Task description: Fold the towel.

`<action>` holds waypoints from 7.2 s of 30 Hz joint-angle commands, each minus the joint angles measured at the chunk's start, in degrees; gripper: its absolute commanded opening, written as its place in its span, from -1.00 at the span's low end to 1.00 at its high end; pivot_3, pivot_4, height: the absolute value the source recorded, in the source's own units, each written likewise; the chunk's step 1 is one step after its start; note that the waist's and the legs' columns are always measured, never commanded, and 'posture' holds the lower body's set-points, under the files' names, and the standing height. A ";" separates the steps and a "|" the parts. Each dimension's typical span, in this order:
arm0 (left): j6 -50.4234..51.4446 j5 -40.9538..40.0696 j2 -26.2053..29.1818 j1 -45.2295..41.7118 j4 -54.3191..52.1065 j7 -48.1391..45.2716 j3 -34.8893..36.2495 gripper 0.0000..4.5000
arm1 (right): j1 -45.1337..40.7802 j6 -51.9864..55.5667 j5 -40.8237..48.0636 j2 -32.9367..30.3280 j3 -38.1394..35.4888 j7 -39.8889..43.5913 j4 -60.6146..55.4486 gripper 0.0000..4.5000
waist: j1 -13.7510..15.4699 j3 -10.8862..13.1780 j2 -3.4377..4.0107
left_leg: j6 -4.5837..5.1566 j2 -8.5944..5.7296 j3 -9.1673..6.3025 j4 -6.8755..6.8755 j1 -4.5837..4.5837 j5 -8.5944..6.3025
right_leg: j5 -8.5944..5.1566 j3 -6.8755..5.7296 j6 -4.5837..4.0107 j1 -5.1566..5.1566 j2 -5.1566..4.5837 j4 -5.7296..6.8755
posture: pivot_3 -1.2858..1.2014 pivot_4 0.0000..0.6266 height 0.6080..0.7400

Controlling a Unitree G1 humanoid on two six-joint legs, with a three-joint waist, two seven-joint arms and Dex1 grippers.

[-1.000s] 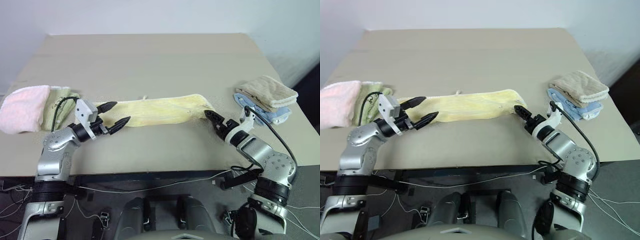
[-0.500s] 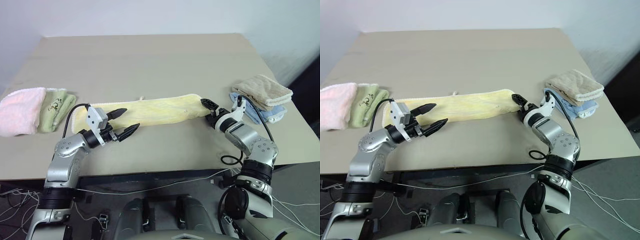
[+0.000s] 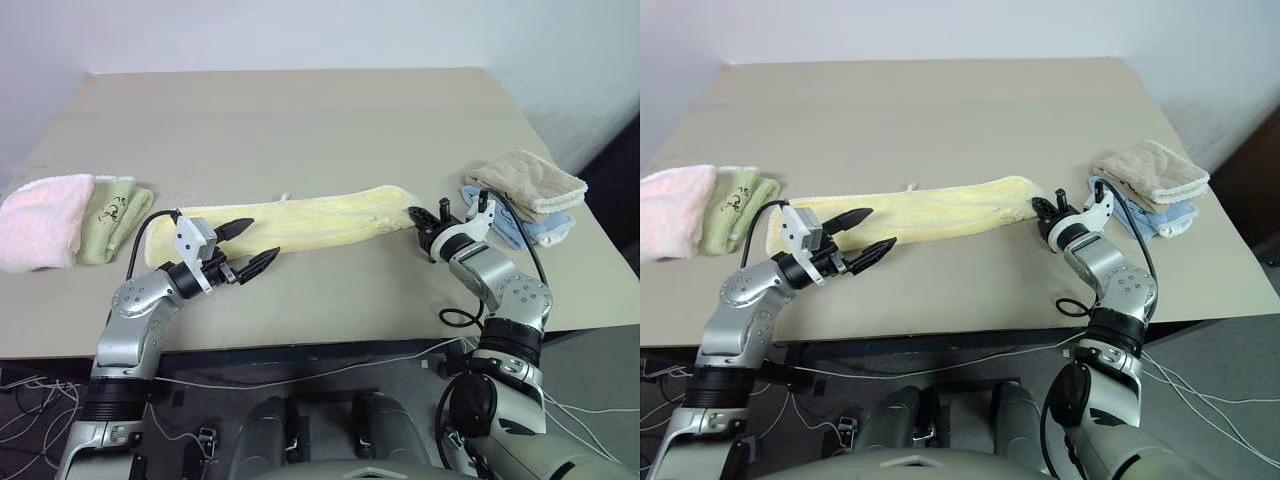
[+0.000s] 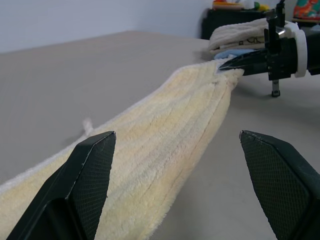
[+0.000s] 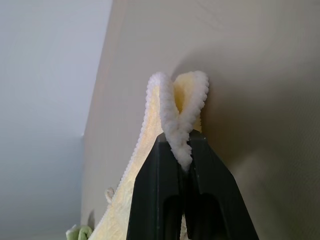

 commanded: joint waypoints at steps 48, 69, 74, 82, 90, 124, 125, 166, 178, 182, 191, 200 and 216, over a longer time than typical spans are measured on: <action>-1.61 1.33 -1.85 2.19 -2.92 2.27 -1.25 0.84 | 2.22 -15.94 -47.26 -17.81 47.03 41.10 -18.48 0.07 | 1.37 0.20 0.34 | 0.11 -0.11 0.00 0.02 -0.20 -0.08 | -0.01 -0.03 0.00 -0.21 -0.23 -0.04 | 0.03 -0.52 1.00; 19.95 -17.88 -12.01 8.49 -18.85 21.09 4.76 0.84 | -5.73 -35.60 -50.86 -14.68 39.38 47.22 7.16 -0.84 | 1.22 0.21 0.33 | 0.10 -0.12 -0.03 0.02 -0.23 -0.06 | 0.00 -0.04 0.01 -0.19 -0.17 -0.05 | 0.03 -0.52 1.00; 25.51 -19.54 -12.82 11.14 -24.62 27.74 4.41 0.84 | -6.50 -41.05 -56.20 -11.92 43.90 49.39 18.37 -0.84 | 1.18 0.21 0.34 | -0.14 -0.12 -0.02 0.02 -0.22 0.09 | 0.00 -0.04 0.01 -0.16 -0.13 -0.06 | 0.03 -0.52 1.00; 29.96 -20.12 -16.69 16.41 -32.59 39.58 3.69 0.84 | -6.50 -45.51 -54.24 -10.93 42.03 54.89 15.17 -0.84 | 1.01 0.19 0.31 | -0.17 -0.08 -0.03 0.00 -0.04 0.08 | -0.01 -0.03 0.00 -0.02 -0.11 -0.06 | 0.03 -0.52 1.00; 34.59 -35.65 -24.99 18.65 -34.85 58.42 12.11 1.00 | -10.27 -47.57 -52.43 -13.56 38.82 58.65 14.10 -0.86 | 1.42 0.20 0.30 | -0.03 -0.14 -0.07 0.00 -0.05 -0.14 | -0.01 -0.03 -0.01 -0.02 -0.26 -0.08 | 0.03 -0.52 1.00; 28.07 -48.35 -27.06 1.11 -13.50 75.30 18.22 -0.73 | -7.04 -47.48 -52.39 -13.55 37.02 55.20 8.82 -0.86 | 1.51 0.19 0.30 | -0.17 -0.17 -0.11 0.02 -0.03 0.08 | -0.01 -0.09 -0.02 0.06 -0.21 -0.11 | 0.03 -0.52 1.00; 27.99 -48.33 -27.05 1.03 -13.39 75.19 18.27 -0.87 | -6.92 -47.32 -52.33 -13.54 37.02 55.15 8.54 -0.86 | 1.52 0.19 0.30 | -0.17 -0.17 -0.11 0.02 -0.03 0.08 | -0.01 -0.09 -0.02 0.06 -0.21 -0.11 | 0.03 -0.52 1.00; 30.47 -11.17 -11.65 -24.66 -6.83 30.36 -19.64 -0.99 | -0.71 -43.69 -52.08 -16.90 32.83 47.33 -0.58 -0.86 | 1.42 0.35 0.20 | -0.30 -0.17 -0.04 -0.09 -0.11 0.16 | -0.01 -0.09 0.02 -0.05 -0.08 -0.14 | 0.03 -0.52 1.00; 28.69 -2.38 -18.26 -24.69 0.74 23.08 -21.06 -0.99 | 1.94 -41.21 -51.85 -17.99 31.74 45.80 -4.89 -0.86 | 1.47 0.37 0.21 | -0.27 -0.15 -0.05 -0.07 -0.12 0.16 | -0.01 -0.09 0.02 -0.06 -0.12 -0.14 | 0.03 -0.52 1.00; 29.75 -4.07 -19.84 -23.95 0.54 21.79 -18.62 -0.61 | 1.41 -41.16 -51.88 -18.04 32.03 45.77 -4.44 -0.86 | 1.51 0.37 0.21 | -0.25 -0.16 -0.06 -0.06 -0.12 0.16 | -0.01 -0.09 0.02 -0.06 -0.15 -0.14 | 0.03 -0.52 1.00; 32.76 -7.72 -20.99 -21.98 -3.97 20.82 -12.29 0.75 | 0.09 -41.63 -52.03 -17.96 32.45 46.17 -3.33 -0.86 | 1.47 0.37 0.20 | -0.24 -0.15 -0.06 -0.04 -0.12 0.16 | -0.01 -0.09 0.03 -0.06 -0.14 -0.12 | 0.03 -0.52 1.00; 26.94 -2.83 -15.08 -20.13 -2.48 23.71 -4.85 0.49 | -0.33 -36.78 -48.46 -15.56 33.68 47.56 -7.79 -1.00 | 1.41 0.37 0.21 | -0.24 -0.14 -0.07 -0.04 -0.12 0.16 | -0.01 -0.09 0.03 -0.06 -0.12 -0.10 | 0.03 -0.52 1.00; 17.10 11.09 -9.30 -16.56 10.63 17.35 -12.74 -0.99 | 0.36 -29.69 -53.36 -6.52 44.00 44.66 2.03 -1.00 | 1.29 0.37 0.22 | -0.25 -0.15 -0.06 -0.04 -0.14 0.15 | -0.01 -0.10 0.01 -0.11 -0.15 -0.07 | 0.03 -0.52 1.00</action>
